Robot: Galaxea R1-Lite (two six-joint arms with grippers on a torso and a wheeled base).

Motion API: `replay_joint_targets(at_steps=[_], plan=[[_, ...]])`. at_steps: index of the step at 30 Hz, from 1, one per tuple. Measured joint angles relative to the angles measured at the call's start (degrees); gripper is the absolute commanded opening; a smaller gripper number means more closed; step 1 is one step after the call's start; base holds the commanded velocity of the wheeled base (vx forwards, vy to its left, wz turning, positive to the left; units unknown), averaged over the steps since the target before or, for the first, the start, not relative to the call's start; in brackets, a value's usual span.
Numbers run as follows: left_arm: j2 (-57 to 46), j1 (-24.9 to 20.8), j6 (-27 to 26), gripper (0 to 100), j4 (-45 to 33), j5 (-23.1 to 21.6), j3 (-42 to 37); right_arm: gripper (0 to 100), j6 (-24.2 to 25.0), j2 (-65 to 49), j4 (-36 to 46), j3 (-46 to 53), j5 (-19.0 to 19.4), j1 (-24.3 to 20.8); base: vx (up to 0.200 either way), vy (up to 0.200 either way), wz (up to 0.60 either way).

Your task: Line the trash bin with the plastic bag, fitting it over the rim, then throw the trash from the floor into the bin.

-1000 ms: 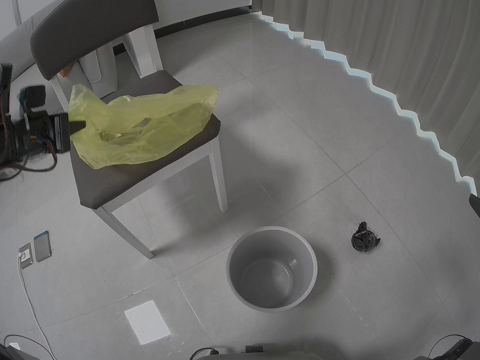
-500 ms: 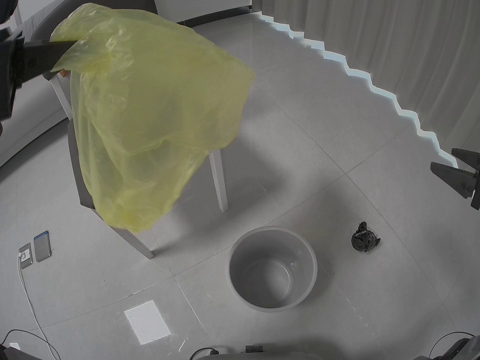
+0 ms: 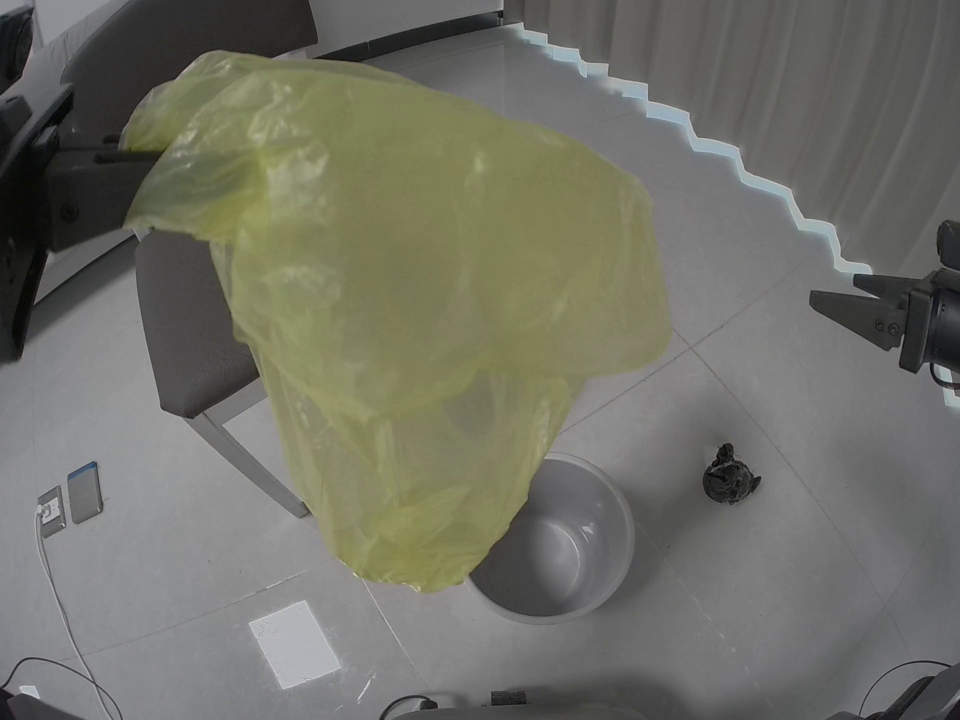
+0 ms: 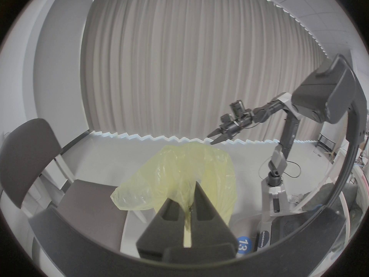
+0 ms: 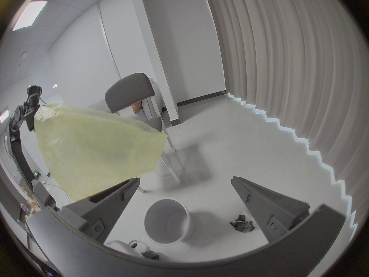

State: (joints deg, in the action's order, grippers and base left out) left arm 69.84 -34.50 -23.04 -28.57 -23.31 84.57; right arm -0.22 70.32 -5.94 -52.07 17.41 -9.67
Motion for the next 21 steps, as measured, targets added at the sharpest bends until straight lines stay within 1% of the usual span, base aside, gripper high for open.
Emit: replay_joint_targets(at_steps=[4,8,11,15,21], plan=[[0.13,-0.65,-0.83,0,0.04,-3.34,-0.48,100,2.76,2.50,-3.04,-0.82,0.21,-0.96,0.000,0.000,0.00],[0.48,-1.63,-0.99,0,0.13,-6.06,-0.66,100,4.51,5.47,-6.18,-2.80,0.21,-2.01,0.000,0.000,0.00],[0.80,-2.35,-1.07,0,0.13,-6.41,-0.74,100,5.23,6.95,-6.78,-3.88,0.22,-2.79,0.000,0.000,0.00],[1.29,-3.32,-1.27,0,0.46,-6.55,-0.37,100,6.31,8.35,-6.78,-4.18,0.18,-5.11,0.000,0.000,0.00],[1.72,-3.40,-1.32,0,1.62,-6.50,-0.11,100,6.38,7.69,-6.16,-1.05,0.22,-7.67,0.000,0.000,0.00]])
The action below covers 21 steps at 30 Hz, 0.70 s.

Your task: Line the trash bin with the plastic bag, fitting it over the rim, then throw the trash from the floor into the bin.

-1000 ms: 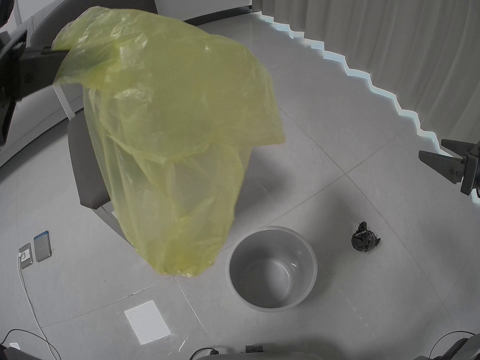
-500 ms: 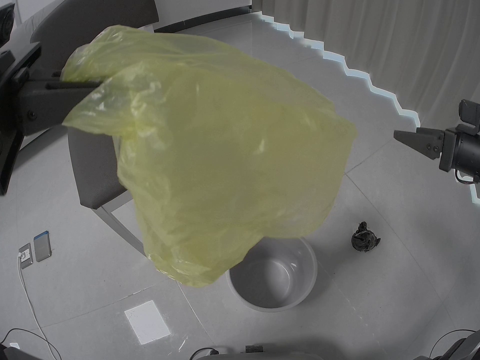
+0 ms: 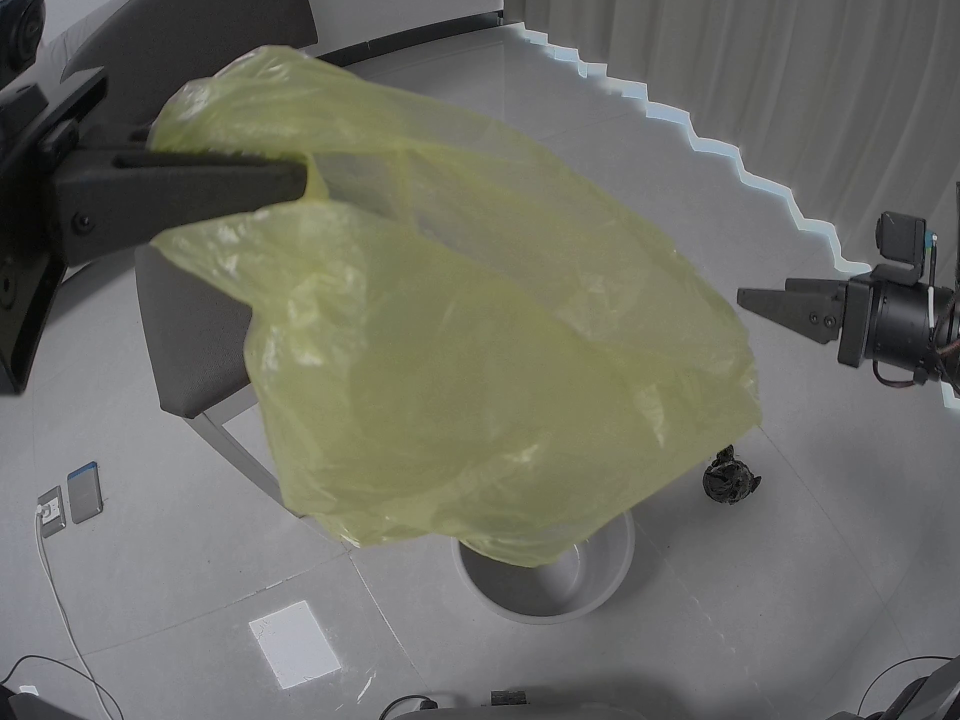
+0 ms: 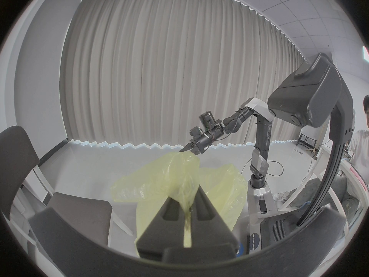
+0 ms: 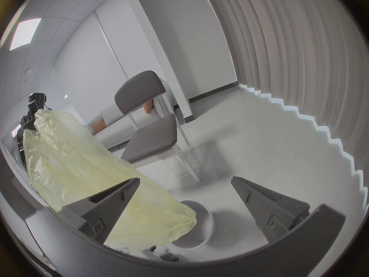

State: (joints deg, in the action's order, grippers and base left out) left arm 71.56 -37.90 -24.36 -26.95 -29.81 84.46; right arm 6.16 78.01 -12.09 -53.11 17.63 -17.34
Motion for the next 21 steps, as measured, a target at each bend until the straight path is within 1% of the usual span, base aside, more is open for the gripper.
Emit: replay_joint_targets(at_steps=[10,17,21], plan=[[0.52,0.63,-0.09,0,1.56,0.15,0.18,100,-0.41,-6.88,1.84,6.60,0.02,-1.35,0.000,0.000,0.00],[0.77,1.28,-0.16,0,1.78,0.20,0.09,100,-0.48,-13.48,7.42,7.84,0.02,-1.35,0.000,0.000,0.00],[0.79,1.33,-0.18,0,1.83,0.20,0.13,100,-0.52,-16.49,8.46,7.84,0.00,-1.43,0.000,0.000,0.00]])
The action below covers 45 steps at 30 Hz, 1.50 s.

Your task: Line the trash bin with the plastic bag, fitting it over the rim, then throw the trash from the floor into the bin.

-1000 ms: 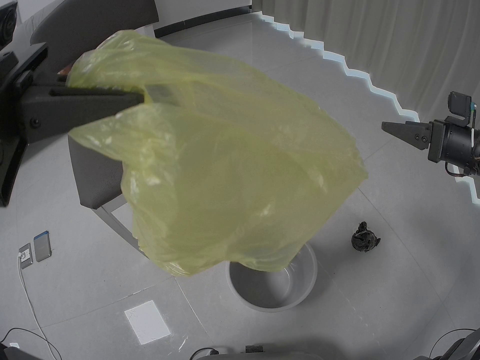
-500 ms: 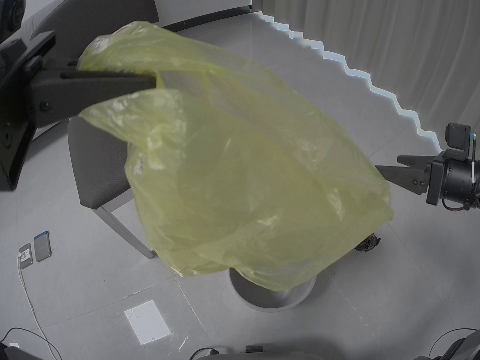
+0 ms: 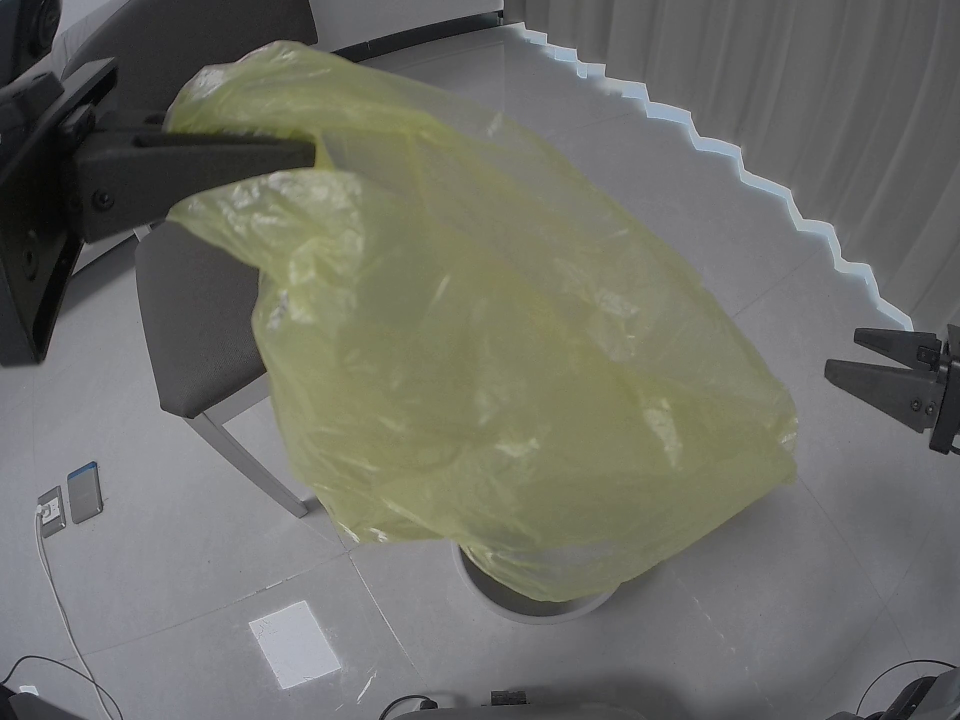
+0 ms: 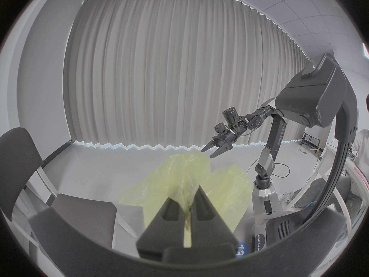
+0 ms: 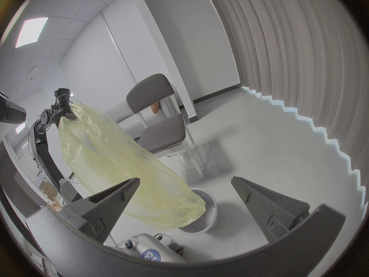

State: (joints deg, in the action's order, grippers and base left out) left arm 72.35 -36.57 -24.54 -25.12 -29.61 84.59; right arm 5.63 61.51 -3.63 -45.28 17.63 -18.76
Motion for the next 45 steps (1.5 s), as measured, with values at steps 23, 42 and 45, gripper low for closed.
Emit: replay_joint_targets(at_steps=[23,42,45], plan=[[-0.39,-0.61,-0.30,0,0.09,-0.16,0.46,100,0.28,4.96,-3.72,2.01,1.94,1.24,0.000,0.000,0.00],[-0.35,-0.68,-0.37,0,1.76,-0.22,0.28,100,0.60,17.98,-10.79,0.85,6.97,4.49,0.000,0.000,0.00],[-0.13,-0.66,-0.34,0,2.55,-0.27,0.17,100,0.83,18.09,-10.57,0.99,7.03,2.89,0.000,0.000,0.00]])
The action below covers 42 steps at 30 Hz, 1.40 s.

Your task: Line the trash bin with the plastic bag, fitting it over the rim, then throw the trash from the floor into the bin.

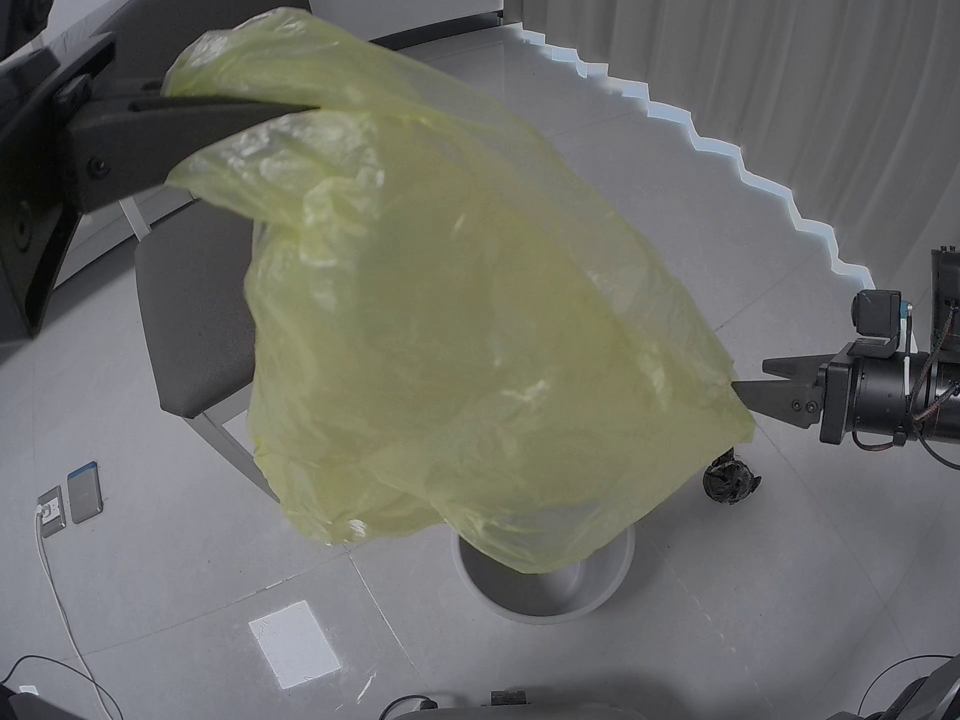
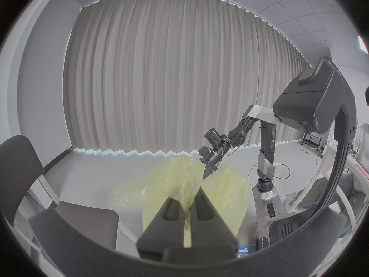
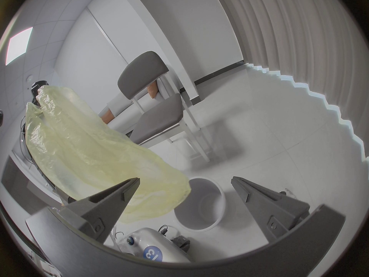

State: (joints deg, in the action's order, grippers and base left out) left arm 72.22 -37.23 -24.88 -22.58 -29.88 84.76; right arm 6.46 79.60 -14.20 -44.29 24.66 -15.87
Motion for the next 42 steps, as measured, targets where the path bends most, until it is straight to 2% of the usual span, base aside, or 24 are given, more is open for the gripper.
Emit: replay_joint_targets(at_steps=[10,25,31,37,42], plan=[[0.24,0.07,0.01,0,0.11,-0.01,0.02,100,1.39,-1.19,0.38,0.69,-0.37,-5.10,0.000,0.000,0.00],[0.20,0.05,0.17,0,1.48,-0.09,1.01,100,2.12,-1.08,0.35,3.15,-0.09,-6.81,0.000,0.000,0.00],[0.05,0.05,0.22,0,1.65,-0.09,0.90,100,4.92,-2.32,0.35,2.17,0.07,-9.31,0.000,0.000,0.00],[-0.04,0.07,0.26,0,1.73,-0.11,0.71,100,5.66,-3.95,2.61,1.68,-0.12,-12.20,0.000,0.000,0.00],[-0.04,0.07,0.26,0,1.76,-0.11,0.68,100,5.68,-2.88,2.39,2.56,-0.46,-12.26,0.000,0.000,0.00]])
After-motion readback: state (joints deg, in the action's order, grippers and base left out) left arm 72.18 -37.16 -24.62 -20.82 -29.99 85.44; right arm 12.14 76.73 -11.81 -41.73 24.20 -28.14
